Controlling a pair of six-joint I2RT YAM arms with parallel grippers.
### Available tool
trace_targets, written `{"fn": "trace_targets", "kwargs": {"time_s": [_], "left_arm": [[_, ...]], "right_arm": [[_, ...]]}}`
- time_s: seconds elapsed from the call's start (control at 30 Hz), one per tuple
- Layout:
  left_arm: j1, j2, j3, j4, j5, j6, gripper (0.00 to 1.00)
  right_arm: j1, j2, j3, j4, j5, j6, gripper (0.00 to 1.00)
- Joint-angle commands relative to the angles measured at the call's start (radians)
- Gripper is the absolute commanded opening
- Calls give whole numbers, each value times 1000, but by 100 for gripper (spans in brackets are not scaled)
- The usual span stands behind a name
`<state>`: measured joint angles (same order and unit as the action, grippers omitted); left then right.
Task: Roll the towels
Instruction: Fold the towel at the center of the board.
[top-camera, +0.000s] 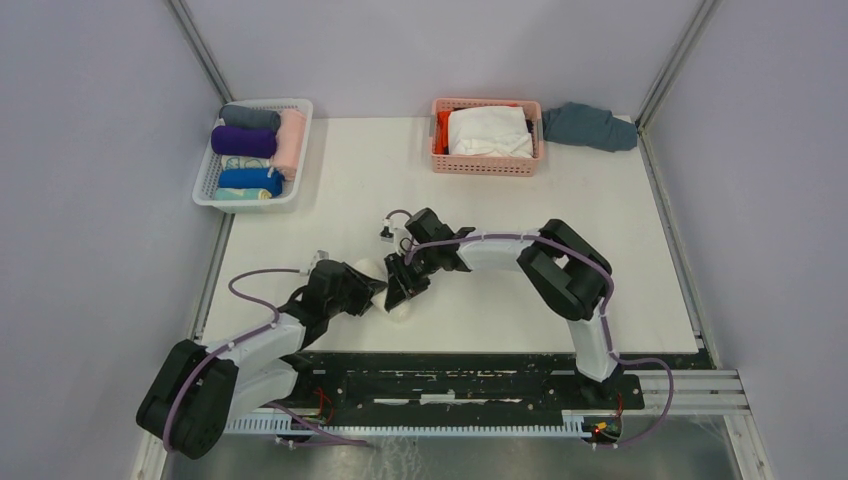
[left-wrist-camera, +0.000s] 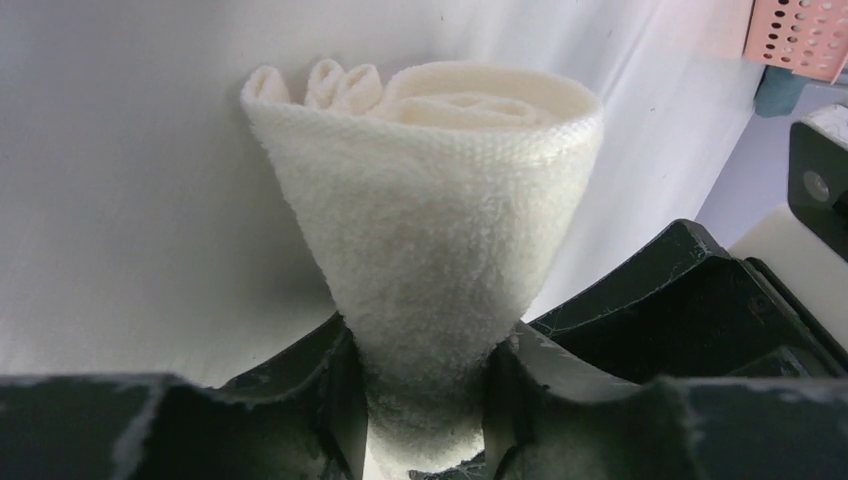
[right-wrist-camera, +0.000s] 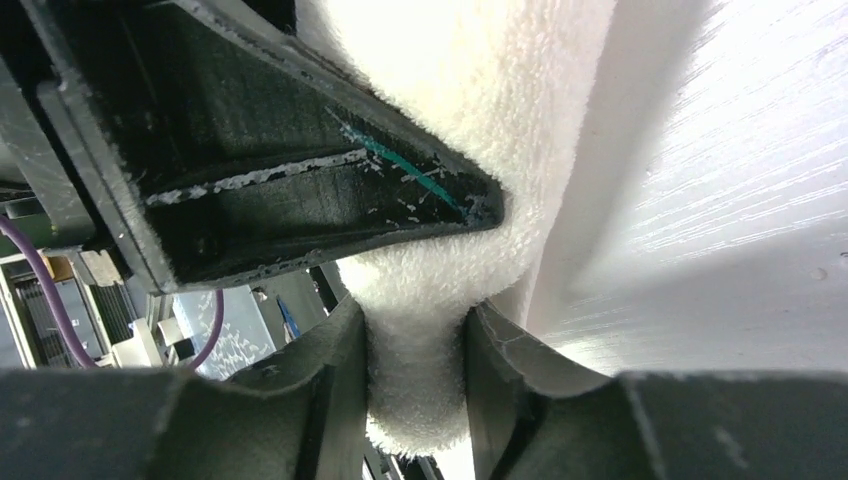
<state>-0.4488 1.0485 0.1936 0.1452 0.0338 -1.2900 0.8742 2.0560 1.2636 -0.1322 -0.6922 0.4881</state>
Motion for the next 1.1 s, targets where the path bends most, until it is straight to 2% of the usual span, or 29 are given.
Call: {"fn": "trace_targets", "kwargs": {"time_s": [0.0, 0.1, 0.23, 0.43, 0.63, 0.77, 1.07], "left_arm": [[0, 26, 31, -75, -36, -43, 37], [5, 23, 106, -158, -76, -33, 33], [56, 69, 241, -255, -63, 22, 32], [176, 179, 480, -361, -36, 98, 31], [353, 275, 751, -493, -44, 185, 31], [492, 345, 957, -542, -87, 244, 32], [712, 591, 1223, -446, -48, 256, 32]], "right_arm": [[-4, -49, -65, 19, 47, -20, 46], [-33, -150, -107, 16, 73, -54, 53], [-79, -321, -176, -19, 153, -136, 64], [-111, -557, -321, -37, 424, -245, 84], [-127, -675, -515, 129, 700, -243, 96], [-137, -690, -562, 179, 806, -230, 99], [-144, -653, -554, 187, 795, -224, 99]]}}
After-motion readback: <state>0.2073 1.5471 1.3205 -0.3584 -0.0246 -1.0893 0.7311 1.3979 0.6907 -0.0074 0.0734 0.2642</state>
